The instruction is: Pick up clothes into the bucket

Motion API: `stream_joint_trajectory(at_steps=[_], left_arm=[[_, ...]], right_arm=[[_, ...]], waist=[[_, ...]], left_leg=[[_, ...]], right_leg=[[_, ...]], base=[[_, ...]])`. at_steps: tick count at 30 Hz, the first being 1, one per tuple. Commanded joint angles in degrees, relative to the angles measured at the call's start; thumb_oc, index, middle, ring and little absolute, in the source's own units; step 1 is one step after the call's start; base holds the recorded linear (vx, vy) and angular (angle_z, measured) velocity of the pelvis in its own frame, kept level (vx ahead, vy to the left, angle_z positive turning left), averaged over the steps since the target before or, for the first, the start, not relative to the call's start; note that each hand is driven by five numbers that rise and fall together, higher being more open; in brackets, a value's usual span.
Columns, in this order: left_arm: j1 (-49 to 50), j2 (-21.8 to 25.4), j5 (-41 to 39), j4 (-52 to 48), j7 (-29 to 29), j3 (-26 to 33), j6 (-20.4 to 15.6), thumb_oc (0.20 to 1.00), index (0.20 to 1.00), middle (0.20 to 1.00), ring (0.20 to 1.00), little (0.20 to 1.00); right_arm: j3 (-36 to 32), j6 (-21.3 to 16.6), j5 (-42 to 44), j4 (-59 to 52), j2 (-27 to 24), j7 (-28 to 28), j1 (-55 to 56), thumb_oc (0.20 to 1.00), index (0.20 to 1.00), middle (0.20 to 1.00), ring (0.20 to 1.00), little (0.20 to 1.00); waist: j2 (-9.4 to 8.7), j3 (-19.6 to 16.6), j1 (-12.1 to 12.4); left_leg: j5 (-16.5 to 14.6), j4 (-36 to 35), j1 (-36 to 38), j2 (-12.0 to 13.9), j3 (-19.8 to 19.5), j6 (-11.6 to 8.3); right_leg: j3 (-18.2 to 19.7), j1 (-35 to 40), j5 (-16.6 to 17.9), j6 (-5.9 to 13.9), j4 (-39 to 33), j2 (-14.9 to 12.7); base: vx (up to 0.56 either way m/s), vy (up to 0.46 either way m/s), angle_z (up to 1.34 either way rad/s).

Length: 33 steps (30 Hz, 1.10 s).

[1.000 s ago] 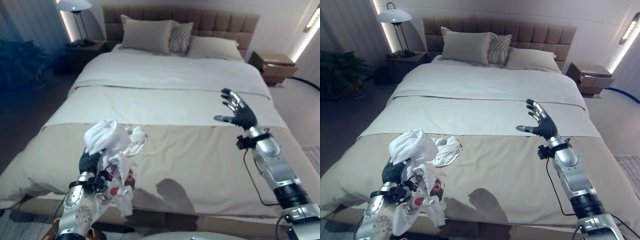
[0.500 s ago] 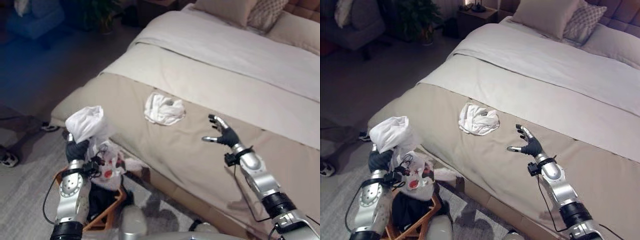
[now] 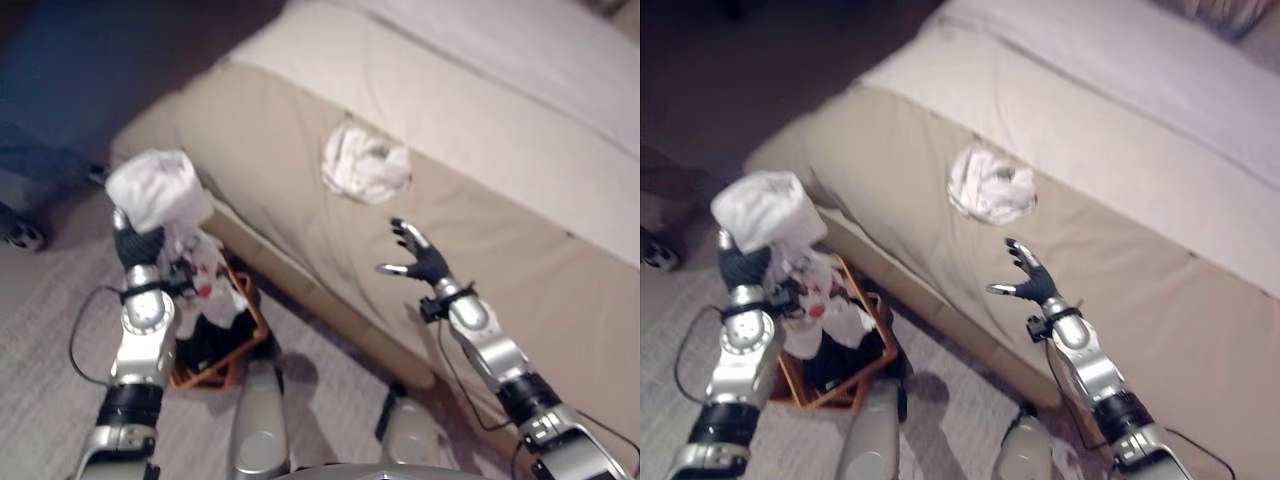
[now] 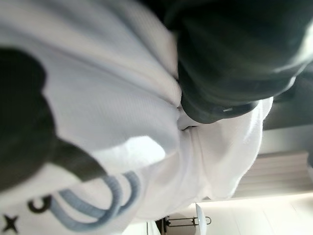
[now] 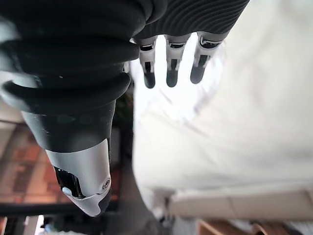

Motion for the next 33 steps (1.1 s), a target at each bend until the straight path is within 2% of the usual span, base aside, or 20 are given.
stream_joint_trajectory(at_steps=[1, 3, 4, 7, 9, 12, 13, 14, 15, 18, 19, 24, 28, 29, 33], left_arm=[[-3.7, 1.6, 5.6, -2.6, 6.4, 1.9, -3.6, 0.2, 0.2, 0.2, 0.2, 0.2], [-6.9, 2.9, 6.7, -1.1, 8.9, 1.5, -2.8, 0.2, 0.2, 0.2, 0.2, 0.2], [-7.7, 4.2, 7.2, -0.3, 9.8, 1.8, -2.3, 0.2, 0.2, 0.2, 0.2, 0.2], [-12.5, 8.6, 6.2, 4.0, 12.2, 1.2, -1.8, 0.2, 0.2, 0.2, 0.2, 0.2], [-16.4, 13.0, 4.9, 7.1, 13.5, 0.0, -1.4, 0.2, 0.2, 0.2, 0.2, 0.2], [-18.5, 15.4, 4.4, 9.6, 14.2, -0.4, -0.5, 0.2, 0.2, 0.2, 0.2, 0.2], [-20.5, 17.1, 3.7, 12.2, 14.4, -1.3, -0.2, 0.2, 0.2, 0.2, 0.2, 0.2], [-24.5, 21.0, 3.3, 17.3, 14.9, -3.0, 1.0, 0.2, 0.2, 0.2, 0.2, 0.2], [-24.9, 21.2, 3.2, 17.7, 14.9, -3.3, 0.9, 0.2, 0.2, 0.2, 0.2, 0.2], [-32.2, 25.7, -0.9, 26.2, 14.8, -6.5, 1.1, 0.2, 0.2, 0.2, 0.2, 0.2], [-35.9, 28.7, -1.7, 29.8, 13.8, -9.3, 1.3, 0.2, 0.2, 0.2, 0.2, 0.2], [-42.1, 31.3, -1.2, 35.9, 12.3, -15.2, 1.4, 0.2, 0.2, 0.2, 0.2, 0.2], [-41.0, 30.5, -0.6, 36.7, 12.0, -14.9, 1.7, 0.2, 0.2, 0.2, 0.2, 0.2], [-39.5, 29.2, -0.2, 38.0, 11.7, -13.9, 2.3, 0.2, 0.2, 0.2, 0.2, 0.2], [-36.0, 26.3, 0.3, 36.8, 12.3, -11.7, 3.3, 0.2, 0.2, 0.2, 0.2, 0.2]], right_arm=[[-0.9, -4.8, 2.7, -6.3, -0.8, -1.3, -0.6, 1.0, 1.0, 1.0, 1.0, 1.0], [-1.1, -5.4, 3.3, -6.9, -1.2, -1.7, -0.3, 1.0, 1.0, 1.0, 1.0, 1.0], [-1.1, -5.7, 3.3, -6.6, -1.4, -2.3, -0.1, 1.0, 1.0, 1.0, 1.0, 1.0], [-0.4, -6.6, 3.7, -5.2, -1.5, -3.9, -1.5, 1.0, 1.0, 1.0, 1.0, 1.0], [1.0, -7.3, 4.2, -3.8, -1.5, -5.3, -3.4, 1.0, 1.0, 1.0, 1.0, 1.0], [1.8, -7.5, 4.1, -3.3, -1.3, -6.2, -4.5, 1.0, 1.0, 1.0, 1.0, 1.0], [2.5, -7.6, 4.2, -2.8, -1.3, -6.4, -5.2, 1.0, 1.0, 1.0, 1.0, 1.0], [3.8, -7.8, 4.2, -1.9, -1.5, -7.0, -6.2, 1.0, 1.0, 1.0, 1.0, 1.0], [3.8, -7.9, 4.2, -1.9, -1.4, -7.0, -6.3, 1.0, 1.0, 1.0, 1.0, 1.0], [5.4, -8.4, 4.6, -2.2, -2.1, -7.1, -6.9, 1.0, 1.0, 1.0, 1.0, 1.0], [6.2, -8.9, 5.2, -2.1, -2.6, -7.4, -7.0, 1.0, 1.0, 1.0, 1.0, 1.0], [7.7, -10.3, 6.0, -2.4, -2.8, -7.7, -6.8, 1.0, 1.0, 1.0, 1.0, 1.0], [8.0, -10.7, 5.7, -3.1, -2.6, -8.0, -7.0, 1.0, 1.0, 1.0, 1.0, 1.0], [7.9, -10.9, 5.4, -4.3, -2.5, -8.0, -6.7, 1.0, 1.0, 1.0, 1.0, 1.0], [7.3, -11.2, 4.7, -6.0, -2.6, -8.3, -5.5, 1.0, 1.0, 1.0, 1.0, 1.0]], waist=[[-2.25, 0.3, -0.6], [-2.87, 2.0, -0.8], [-2.99, 2.6, -0.7], [-3.6, 3.3, -1.1], [-3.94, 4.4, -1.1], [-4.38, 4.5, -1.2], [-4.61, 4.5, -1.4], [-5.15, 4.5, -2.0], [-5.26, 4.5, -1.9], [-6.13, 4.5, -3.0], [-6.23, 4.5, -3.6], [-7.19, 4.5, -4.6], [-7.84, 4.5, -4.9], [-8.47, 4.5, -5.2], [-8.93, 4.5, -5.6]], left_leg=[[-3.0, 3.5, -0.4, 2.5, -2.1, -0.36], [-1.3, 4.4, -5.1, 2.0, -3.2, -0.31], [-2.4, 4.8, -6.2, 2.2, -4.0, -1.08], [-1.8, 5.1, -11.0, 1.9, -5.3, -1.48], [-1.5, 5.7, -14.5, 1.3, -6.4, -1.38], [-1.7, 6.7, -17.1, 1.1, -6.7, -1.24], [-1.6, 6.9, -18.3, 1.1, -6.8, -1.27], [-1.7, 7.0, -20.0, 1.2, -6.6, -1.25], [-1.7, 7.1, -20.2, 1.2, -6.6, -1.24], [-1.6, 7.4, -22.8, 1.4, -6.7, -1.27], [-1.5, 7.6, -24.4, 1.3, -6.8, -1.31], [-1.7, 8.6, -28.4, 1.3, -7.0, -1.43], [-2.2, 10.0, -30.9, 1.7, -7.0, -1.41], [-2.7, 10.7, -32.4, 1.8, -7.0, -1.3], [-3.4, 12.5, -35.0, 1.8, -7.2, -0.98]], right_leg=[[-0.3, -1.6, 8.1, -1.28, -3.4, -0.3], [-2.6, -3.9, 8.6, -1.68, -2.6, -0.8], [-2.8, -4.6, 7.3, -0.84, -1.8, -0.6], [-3.5, -8.3, 7.1, -0.72, -0.9, -0.3], [-3.2, -11.1, 7.2, -0.71, -0.1, 0.0], [-3.3, -13.5, 7.0, -0.87, 0.6, -0.1], [-3.3, -14.7, 6.9, -0.9, 0.9, -0.1], [-3.1, -16.5, 7.1, -0.87, 1.0, 0.0], [-3.1, -16.7, 7.1, -0.88, 1.0, 0.0], [-3.1, -18.9, 8.0, -0.44, 0.5, 0.1], [-3.2, -20.2, 8.2, -0.3, 0.5, 0.1], [-3.5, -23.8, 8.4, -0.05, 1.0, 0.0], [-3.4, -26.5, 8.4, 0.1, 1.8, -0.1], [-3.2, -28.2, 8.2, 0.02, 2.3, -0.1], [-2.7, -31.2, 7.6, -0.13, 4.1, -0.1]], base=[[-0.13, -0.028, -0.18], [-0.13, -0.059, 0.09], [-0.03, -0.072, 0.44], [-0.03, -0.036, 0.5], [-0.04, -0.014, 0.25], [-0.01, 0.007, 0.08], [-0.02, 0.015, 0.12], [-0.02, 0.014, 0.13], [-0.02, 0.016, 0.04], [-0.01, -0.003, 0.05], [0.0, -0.008, 0.03], [0.0, -0.007, 0.01], [0.01, -0.002, -0.08], [0.01, -0.013, -0.11], [0.02, -0.005, -0.05]])
